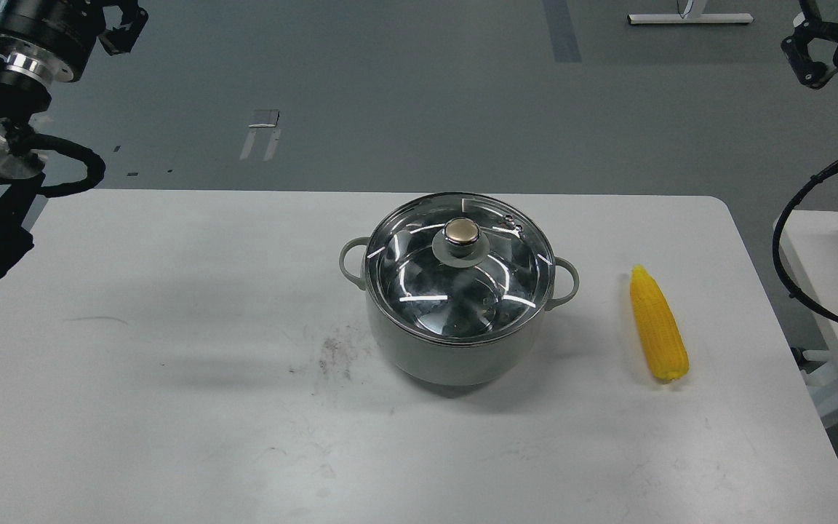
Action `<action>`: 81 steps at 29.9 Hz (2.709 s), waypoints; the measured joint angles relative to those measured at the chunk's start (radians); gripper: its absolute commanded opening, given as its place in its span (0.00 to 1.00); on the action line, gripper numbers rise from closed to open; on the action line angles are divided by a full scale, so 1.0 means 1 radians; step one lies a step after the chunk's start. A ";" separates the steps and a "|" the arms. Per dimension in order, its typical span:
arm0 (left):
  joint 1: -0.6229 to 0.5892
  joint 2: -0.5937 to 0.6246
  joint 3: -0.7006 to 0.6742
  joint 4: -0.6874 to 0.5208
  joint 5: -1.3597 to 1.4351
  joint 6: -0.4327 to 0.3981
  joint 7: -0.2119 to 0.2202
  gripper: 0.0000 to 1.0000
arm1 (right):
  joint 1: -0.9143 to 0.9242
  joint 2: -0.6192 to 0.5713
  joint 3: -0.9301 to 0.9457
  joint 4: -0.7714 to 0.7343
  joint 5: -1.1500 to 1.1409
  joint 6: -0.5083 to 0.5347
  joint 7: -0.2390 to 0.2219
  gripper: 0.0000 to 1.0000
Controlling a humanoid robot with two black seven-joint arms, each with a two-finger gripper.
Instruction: Open pot and put corn in
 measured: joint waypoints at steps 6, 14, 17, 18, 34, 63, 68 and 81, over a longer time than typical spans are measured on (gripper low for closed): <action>-0.007 -0.012 -0.002 0.006 0.002 -0.039 0.000 0.98 | -0.001 0.000 0.001 0.001 0.001 0.000 -0.001 1.00; -0.002 -0.036 0.012 -0.027 0.025 -0.045 -0.009 0.97 | 0.001 0.000 0.008 0.007 0.001 0.000 0.001 1.00; 0.003 -0.029 0.014 -0.098 0.095 -0.045 -0.010 0.97 | 0.001 0.000 0.023 0.009 0.009 0.000 0.003 1.00; 0.004 -0.028 0.014 -0.121 0.124 -0.045 -0.010 0.97 | 0.001 0.000 0.026 0.010 0.012 0.000 0.003 1.00; -0.026 -0.042 0.013 -0.541 1.115 -0.045 -0.015 0.88 | -0.017 -0.010 0.035 0.014 0.021 0.000 0.006 1.00; -0.034 -0.156 0.483 -0.589 1.872 0.311 -0.105 0.67 | -0.058 -0.010 0.064 0.029 0.021 0.000 0.009 1.00; -0.027 -0.158 0.491 -0.585 1.873 0.312 -0.105 0.59 | -0.058 -0.010 0.064 0.030 0.021 0.000 0.008 1.00; 0.007 -0.159 0.494 -0.557 1.873 0.327 -0.108 0.45 | -0.060 -0.007 0.064 0.030 0.021 0.000 0.008 1.00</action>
